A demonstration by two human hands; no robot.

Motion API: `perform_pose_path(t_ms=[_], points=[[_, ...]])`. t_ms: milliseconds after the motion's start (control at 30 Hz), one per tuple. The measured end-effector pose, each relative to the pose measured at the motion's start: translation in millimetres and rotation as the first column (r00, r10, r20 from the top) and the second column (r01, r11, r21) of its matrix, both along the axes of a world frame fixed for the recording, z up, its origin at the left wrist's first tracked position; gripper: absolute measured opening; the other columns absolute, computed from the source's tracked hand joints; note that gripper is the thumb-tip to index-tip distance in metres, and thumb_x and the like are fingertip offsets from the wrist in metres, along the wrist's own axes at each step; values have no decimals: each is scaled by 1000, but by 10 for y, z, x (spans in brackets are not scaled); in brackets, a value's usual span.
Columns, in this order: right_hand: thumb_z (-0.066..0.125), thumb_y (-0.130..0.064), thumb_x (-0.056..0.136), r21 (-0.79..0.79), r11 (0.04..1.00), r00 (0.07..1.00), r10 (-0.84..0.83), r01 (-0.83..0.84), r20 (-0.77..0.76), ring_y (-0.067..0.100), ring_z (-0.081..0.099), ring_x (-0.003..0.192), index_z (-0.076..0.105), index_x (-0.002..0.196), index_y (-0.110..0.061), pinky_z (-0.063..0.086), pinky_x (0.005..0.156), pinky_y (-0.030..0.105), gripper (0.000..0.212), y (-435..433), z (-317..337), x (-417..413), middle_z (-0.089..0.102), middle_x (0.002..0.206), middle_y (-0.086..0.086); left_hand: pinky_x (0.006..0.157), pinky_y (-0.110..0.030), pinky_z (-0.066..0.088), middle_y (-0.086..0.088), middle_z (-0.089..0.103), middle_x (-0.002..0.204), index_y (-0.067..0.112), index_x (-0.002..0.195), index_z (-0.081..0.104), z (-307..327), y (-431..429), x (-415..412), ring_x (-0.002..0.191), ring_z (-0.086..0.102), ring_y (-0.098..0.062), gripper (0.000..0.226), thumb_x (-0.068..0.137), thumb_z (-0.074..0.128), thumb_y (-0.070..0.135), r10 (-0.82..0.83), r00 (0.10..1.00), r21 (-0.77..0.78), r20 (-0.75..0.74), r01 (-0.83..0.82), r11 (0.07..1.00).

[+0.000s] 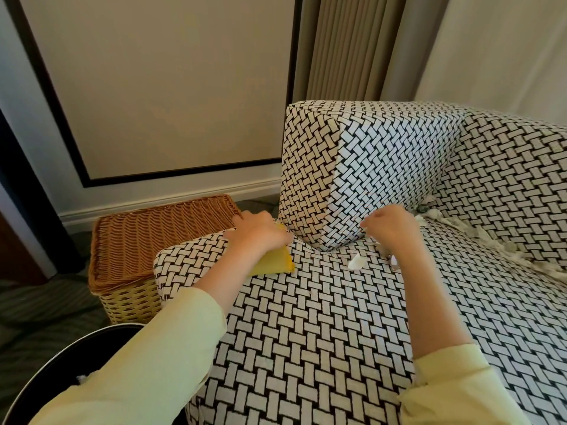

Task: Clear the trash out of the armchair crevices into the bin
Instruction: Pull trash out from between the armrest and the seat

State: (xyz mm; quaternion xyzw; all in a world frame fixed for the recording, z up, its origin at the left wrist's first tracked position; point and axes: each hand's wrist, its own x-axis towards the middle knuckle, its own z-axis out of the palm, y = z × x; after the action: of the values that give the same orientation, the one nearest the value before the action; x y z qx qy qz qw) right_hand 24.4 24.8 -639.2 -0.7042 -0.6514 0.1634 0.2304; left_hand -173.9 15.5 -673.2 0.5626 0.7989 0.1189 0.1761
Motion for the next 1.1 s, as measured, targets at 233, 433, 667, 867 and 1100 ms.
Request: perform_pose_path(t_ms=[233,433,667,867,1100], points=[[63,-47,77,-158,987,935,22,36,355,37,8,141,16,145,-6,11,112,54,93,172,-330,13,12,153,17,84,-34,50,-5,56,107,14,110,49,-60,-155,487,100,55,-22,22,89,51,19,-581,777,199,-243,626,754],[41,-61,85,-165,980,895,-26,110,446,39,0,142,0,147,-1,6,113,54,96,389,-540,-45,0,154,22,77,-34,44,-15,56,117,7,136,25,-180,51,863,105,54,-29,52,90,46,17,-561,818,63,-125,571,819],[26,-62,88,-201,952,817,-76,230,572,37,11,139,8,146,3,19,109,49,89,669,-603,-73,9,153,21,90,-36,40,-20,53,126,12,144,-7,-196,232,1007,113,52,-33,76,90,43,28,-532,841,-45,100,538,842],[36,-47,91,-93,954,761,-167,286,627,30,29,126,37,134,-4,35,96,41,61,806,-662,-78,32,142,16,89,-36,39,-17,56,121,17,145,-3,-271,195,1031,108,54,-32,72,88,40,25,-520,846,8,118,523,852],[56,-26,87,-12,958,825,-242,288,511,29,42,117,46,125,-2,44,89,36,46,942,-704,-53,43,129,19,70,-32,38,-3,53,79,14,137,14,-318,187,1055,77,52,-26,58,86,40,22,-493,866,99,89,485,869]])
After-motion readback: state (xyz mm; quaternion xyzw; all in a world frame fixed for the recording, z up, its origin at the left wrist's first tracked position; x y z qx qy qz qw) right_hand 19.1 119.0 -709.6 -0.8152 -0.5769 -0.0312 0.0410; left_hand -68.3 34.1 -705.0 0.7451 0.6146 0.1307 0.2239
